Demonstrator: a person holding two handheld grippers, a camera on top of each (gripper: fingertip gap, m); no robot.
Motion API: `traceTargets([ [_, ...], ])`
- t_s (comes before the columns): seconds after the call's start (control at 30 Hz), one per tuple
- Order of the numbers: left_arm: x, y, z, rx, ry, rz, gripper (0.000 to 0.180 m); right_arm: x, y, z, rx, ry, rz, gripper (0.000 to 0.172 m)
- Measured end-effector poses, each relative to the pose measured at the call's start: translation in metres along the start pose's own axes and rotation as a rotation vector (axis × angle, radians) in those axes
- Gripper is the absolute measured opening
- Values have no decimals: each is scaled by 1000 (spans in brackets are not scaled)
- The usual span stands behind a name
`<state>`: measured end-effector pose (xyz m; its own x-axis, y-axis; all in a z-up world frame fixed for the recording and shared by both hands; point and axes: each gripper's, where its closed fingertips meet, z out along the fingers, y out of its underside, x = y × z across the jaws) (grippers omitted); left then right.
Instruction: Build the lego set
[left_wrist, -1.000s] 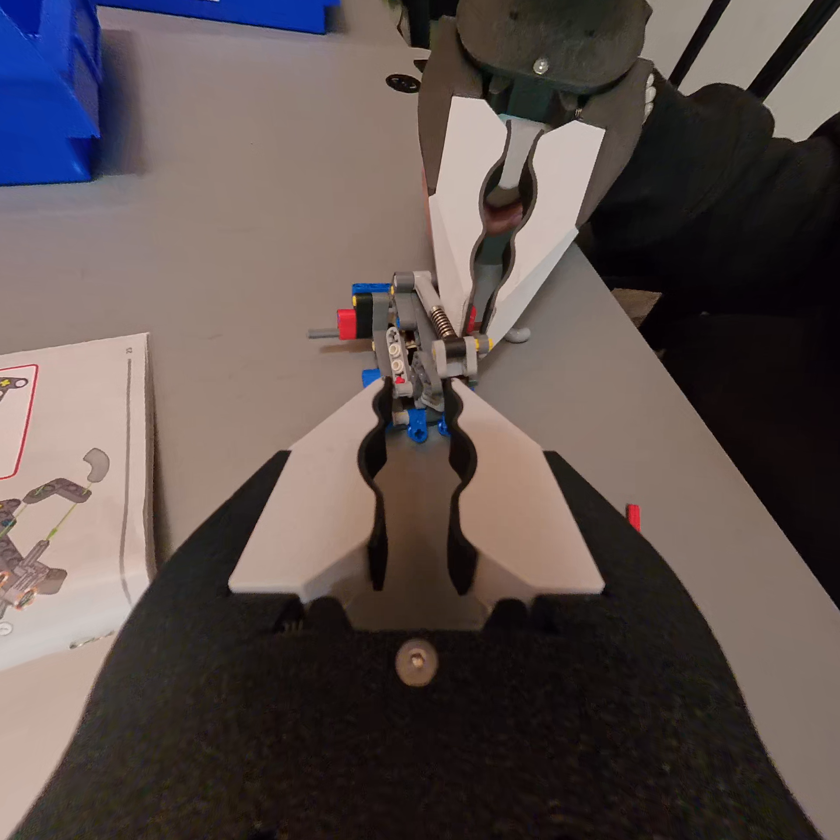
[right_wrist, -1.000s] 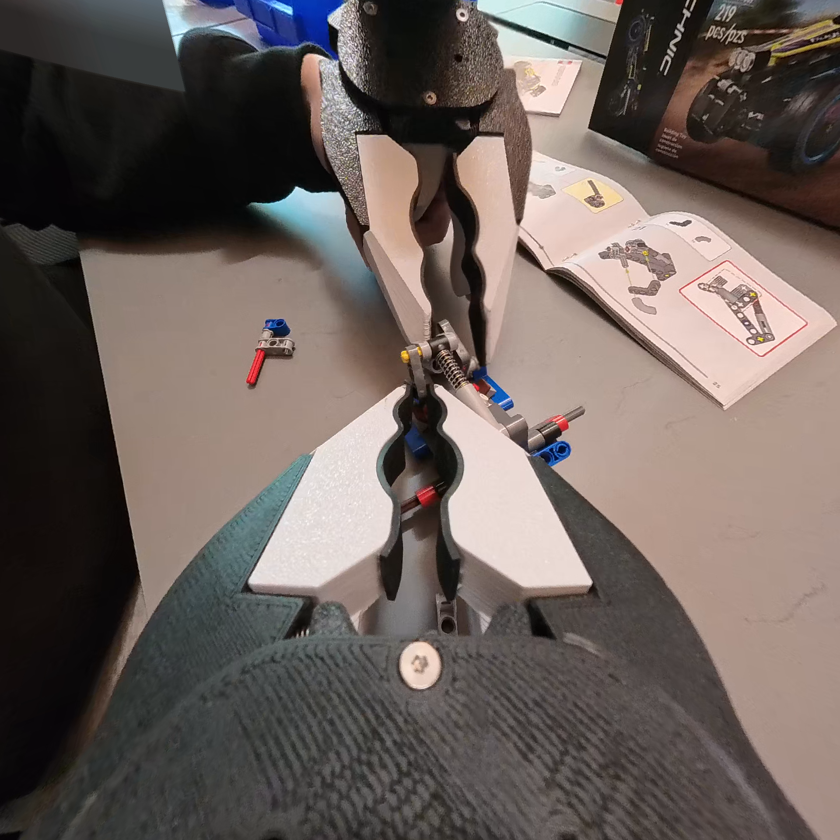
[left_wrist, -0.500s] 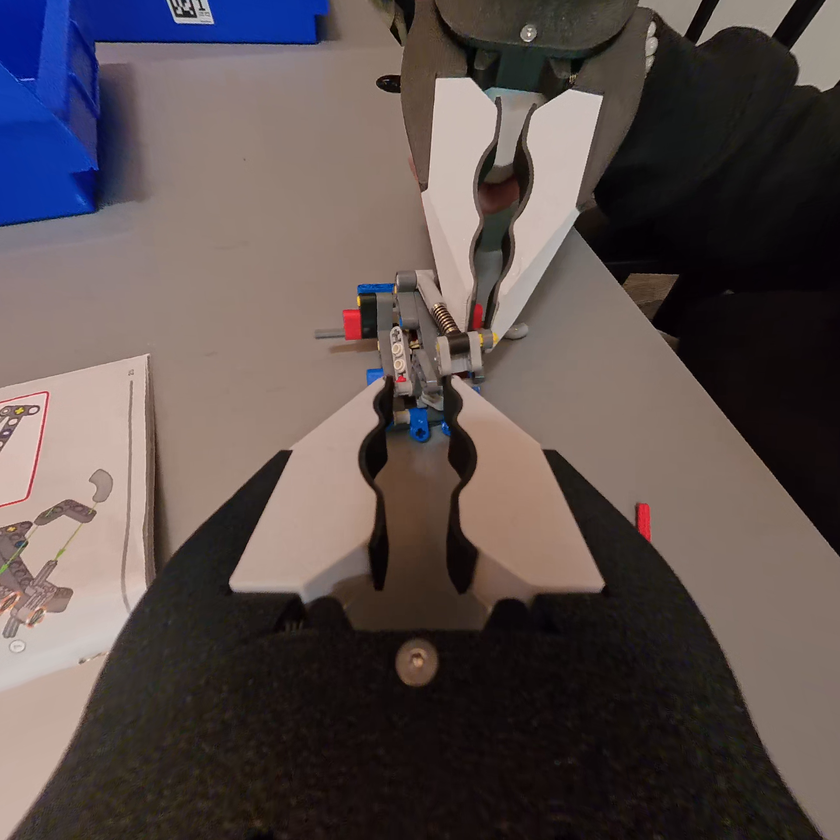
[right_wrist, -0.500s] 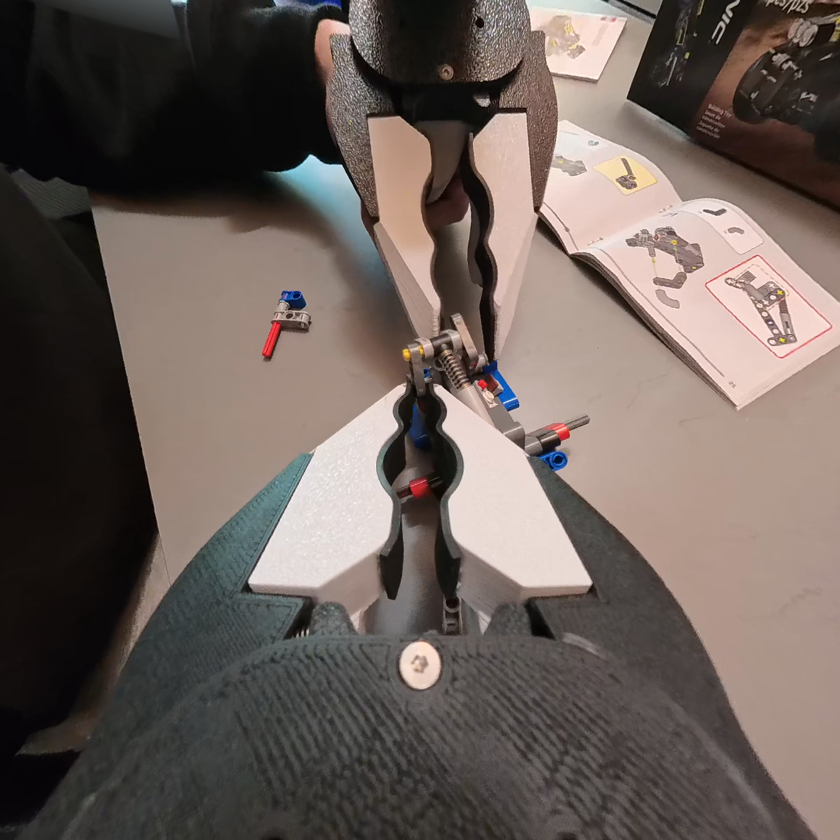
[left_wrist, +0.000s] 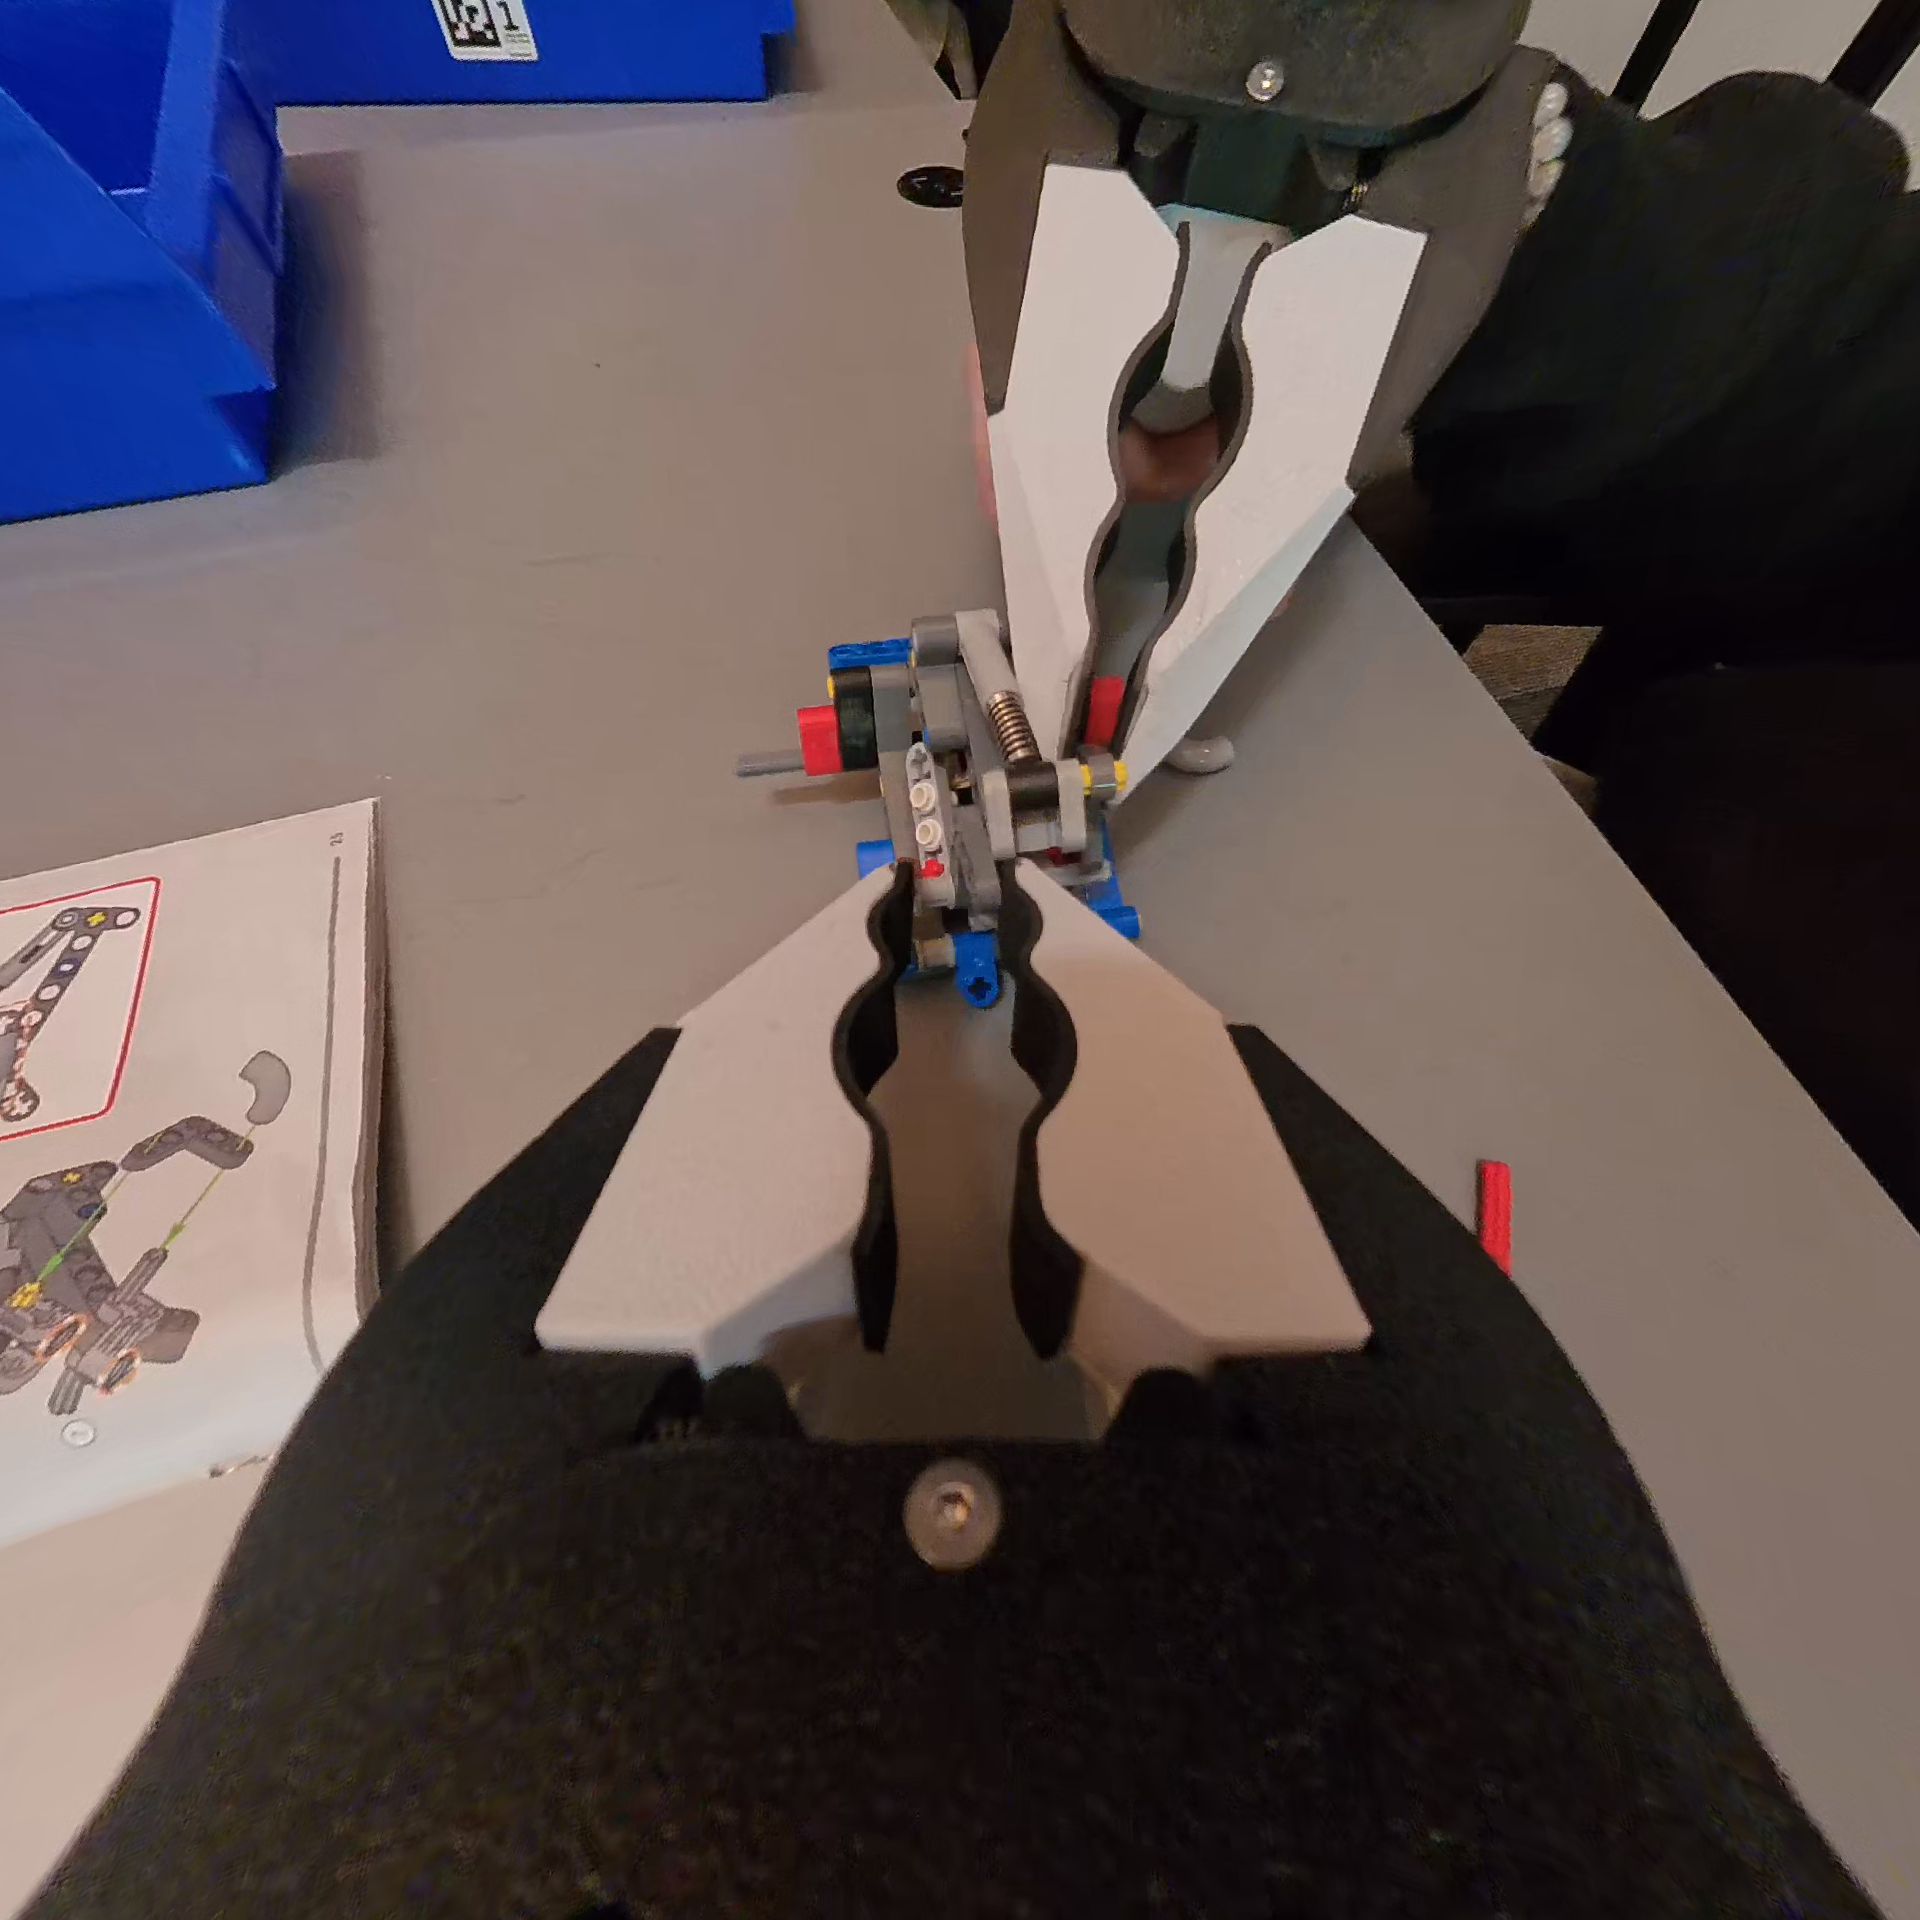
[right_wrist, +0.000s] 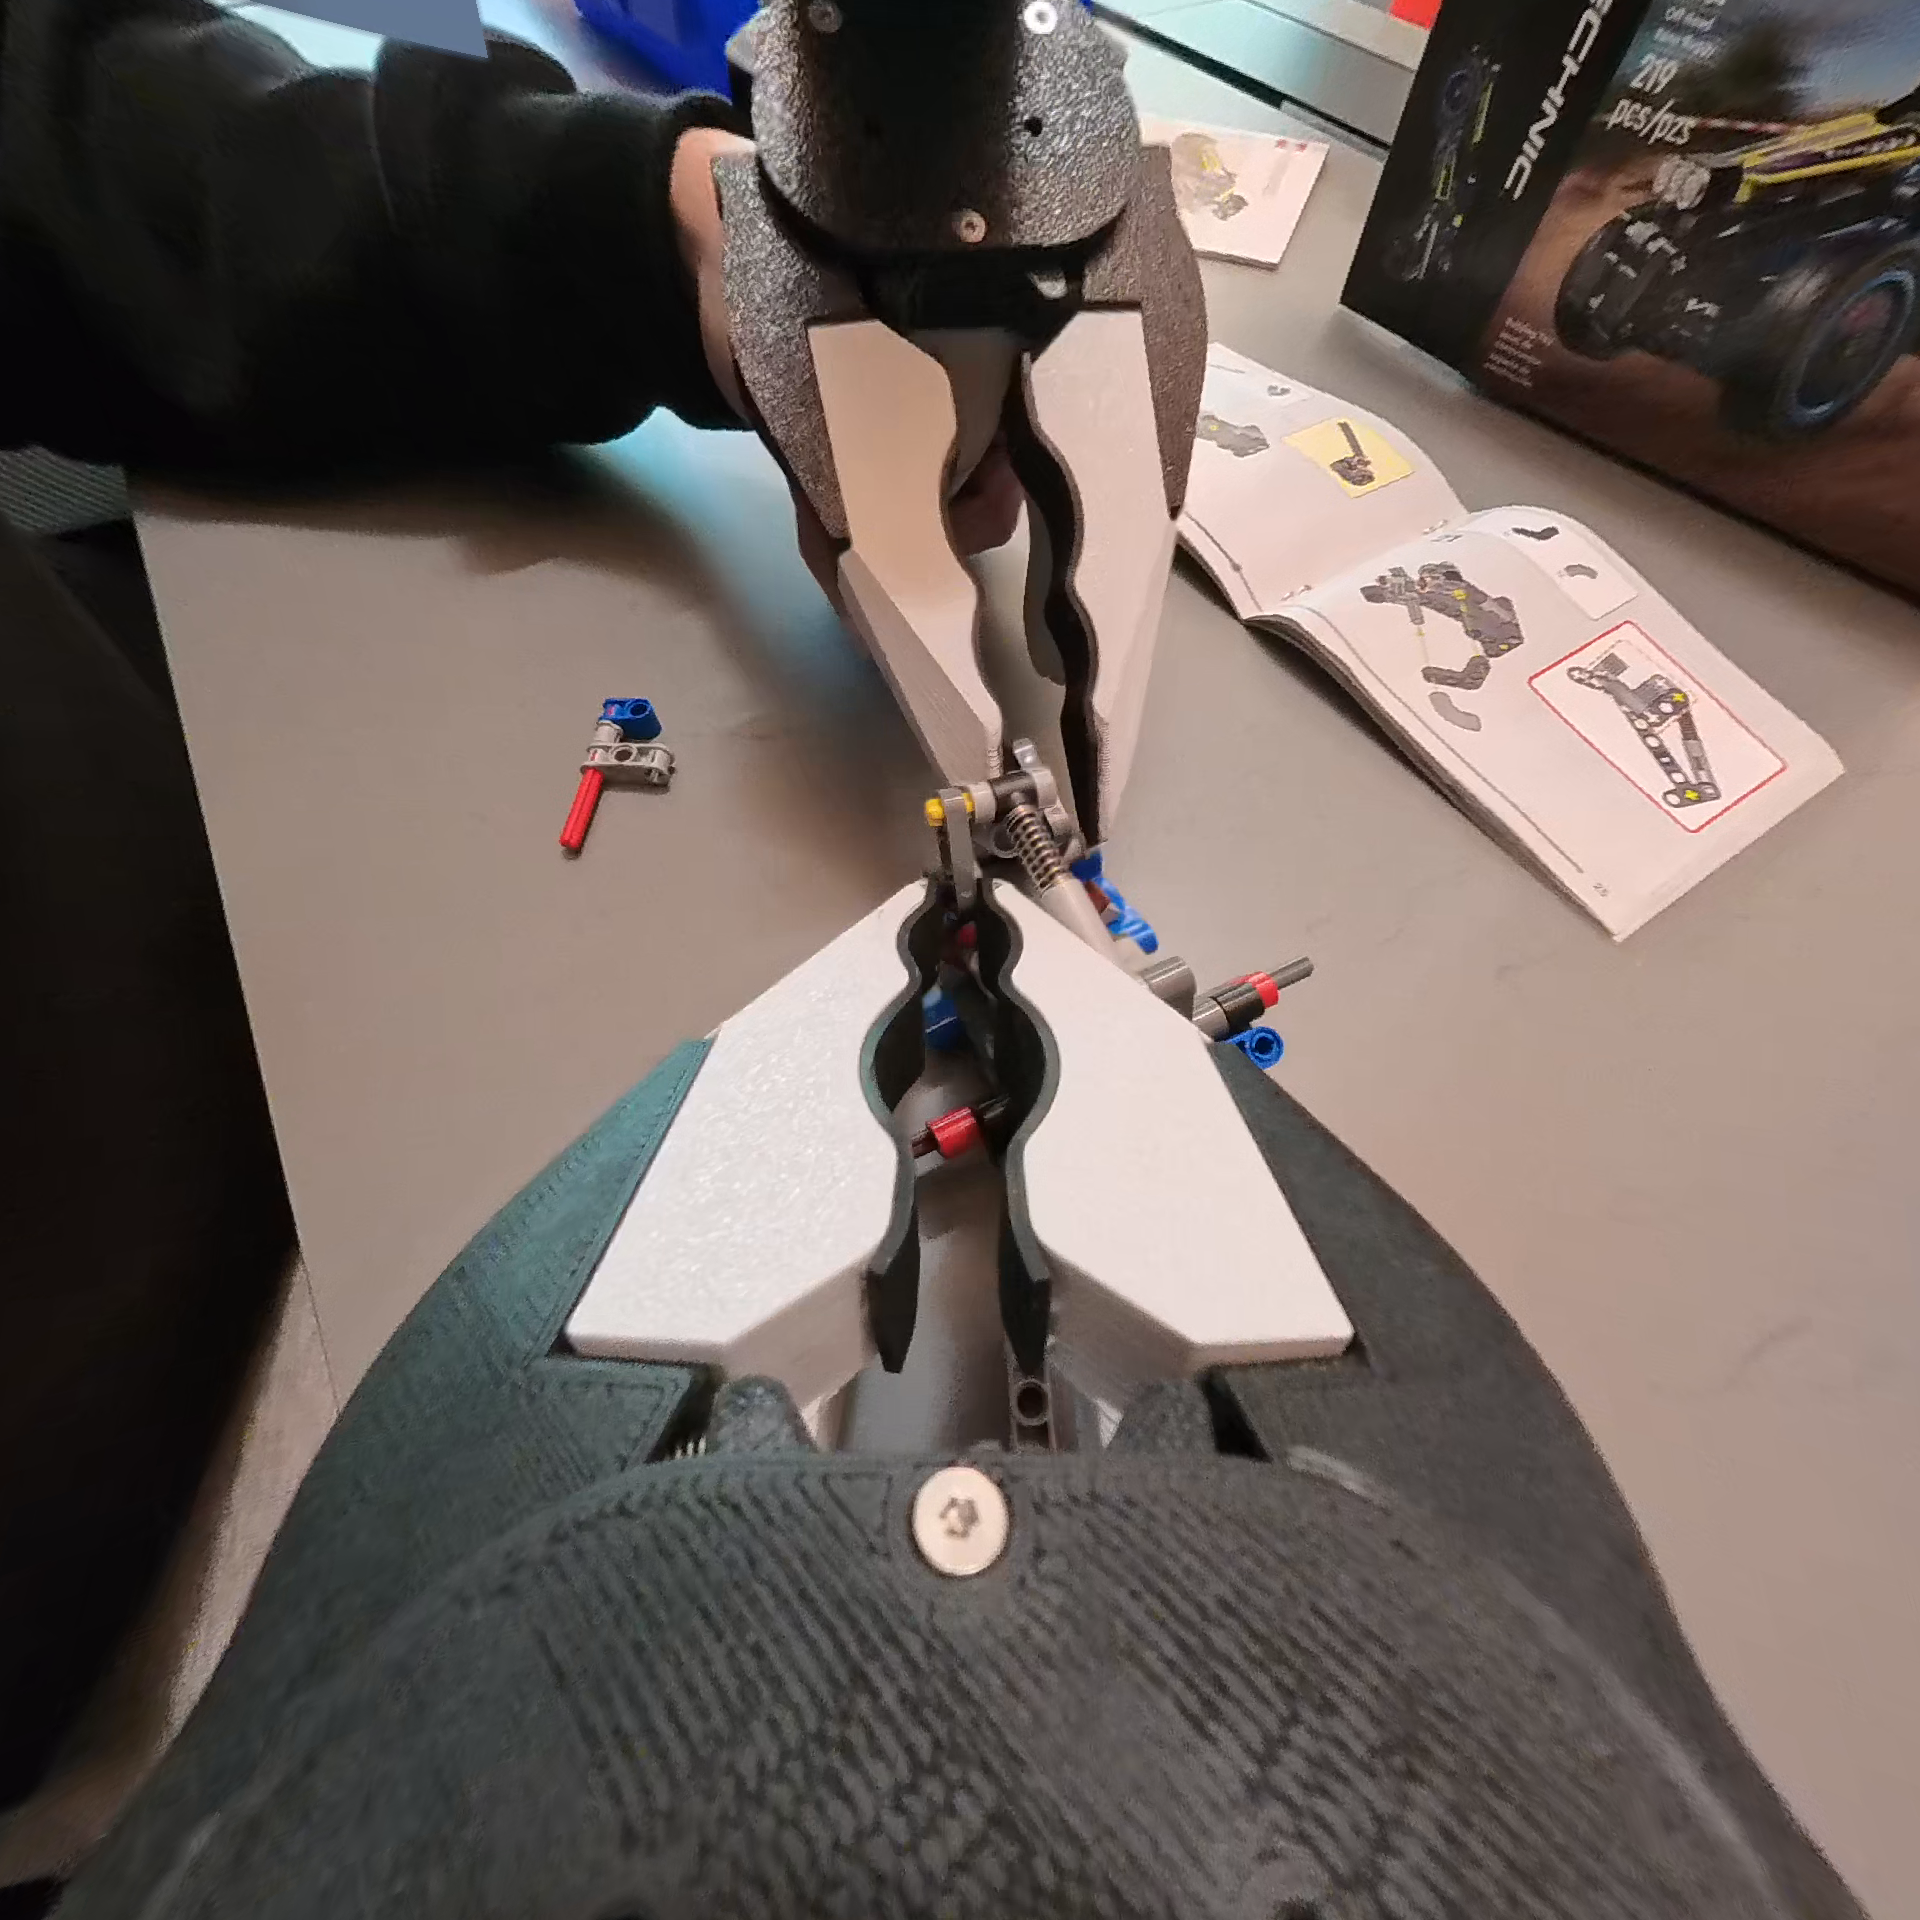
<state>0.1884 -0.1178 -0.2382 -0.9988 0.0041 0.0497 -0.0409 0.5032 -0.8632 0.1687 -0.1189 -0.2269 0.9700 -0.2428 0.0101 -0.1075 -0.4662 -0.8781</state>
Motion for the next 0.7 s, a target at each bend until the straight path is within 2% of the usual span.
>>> traceTargets([
  [0.03,-1,0,0,1,-8,-2,12,2,-1,0,5,14,7,3],
  [0.23,4,-2,-2,13,5,47,8,0,0,0,5,9,25,3],
  [0.53,13,-2,-1,19,12,175,16,-4,4,-3,-29,-27,30,2],
  [0.7,8,-7,-4,52,14,112,17,-5,5,-3,-36,-52,31,3],
])
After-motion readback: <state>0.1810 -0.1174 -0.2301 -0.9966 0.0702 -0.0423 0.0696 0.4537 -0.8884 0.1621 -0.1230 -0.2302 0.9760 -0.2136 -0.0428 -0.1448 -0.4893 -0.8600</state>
